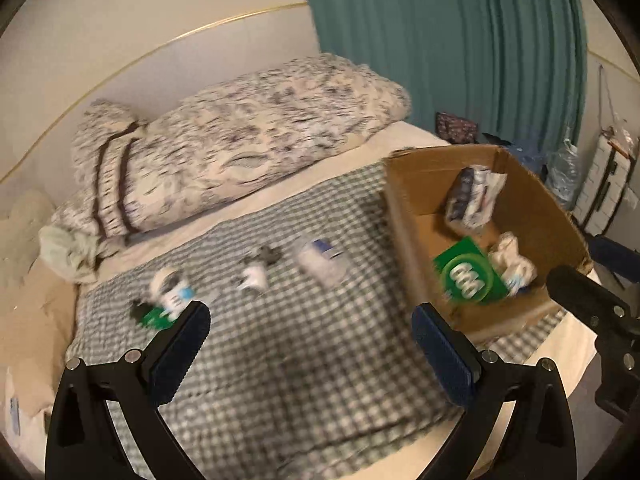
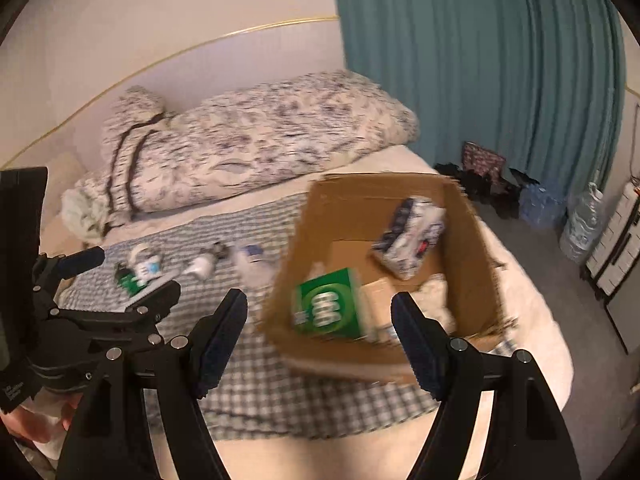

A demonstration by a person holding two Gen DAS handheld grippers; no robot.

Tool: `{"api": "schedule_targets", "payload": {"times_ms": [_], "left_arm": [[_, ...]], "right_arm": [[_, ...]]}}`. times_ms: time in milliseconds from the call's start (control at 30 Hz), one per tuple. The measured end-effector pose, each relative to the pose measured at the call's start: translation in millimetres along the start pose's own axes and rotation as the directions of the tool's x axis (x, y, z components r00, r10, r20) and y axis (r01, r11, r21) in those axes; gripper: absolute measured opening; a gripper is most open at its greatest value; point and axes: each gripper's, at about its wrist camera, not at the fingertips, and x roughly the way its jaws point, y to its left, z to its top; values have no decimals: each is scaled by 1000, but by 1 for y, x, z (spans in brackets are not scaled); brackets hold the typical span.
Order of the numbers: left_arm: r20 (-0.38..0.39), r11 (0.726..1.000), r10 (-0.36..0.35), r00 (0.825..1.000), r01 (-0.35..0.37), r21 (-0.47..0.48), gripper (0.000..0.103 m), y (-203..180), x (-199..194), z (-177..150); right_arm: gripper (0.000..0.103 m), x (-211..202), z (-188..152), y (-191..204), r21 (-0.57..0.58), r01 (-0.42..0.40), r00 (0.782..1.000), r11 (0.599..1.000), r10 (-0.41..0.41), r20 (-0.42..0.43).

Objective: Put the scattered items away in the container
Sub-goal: 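Move both grippers back over the items on the gingham sheet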

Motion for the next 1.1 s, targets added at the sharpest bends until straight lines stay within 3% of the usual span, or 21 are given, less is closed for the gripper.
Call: {"api": "schedule_targets", "payload": {"times_ms": [333,467,667,833,1100], "left_arm": [[-28,978,185,982,-186,-95,103,120,-50,-42],[-45,969,184,982,-189,-160,103,158,-46,-60],[-32,967,167,985,-170,-191,103,188,-10,-81],[-47,984,113,992,-118,-130,103,196,46,-100],[-154,985,72,985,-95,-144,103,213,128,-122]], "right_arm": [[74,-31,-8,105,-114,-141,989,983,146,37],[74,-24,-15,138,-170,-175,983,970,183,34],[74,10,-26,166,-225,-166,985,960,172,6],[75,60,-30,169,-245,-139,990,960,137,-22],[75,157,-33,169,-270,-127,988,954,97,-122]]}}
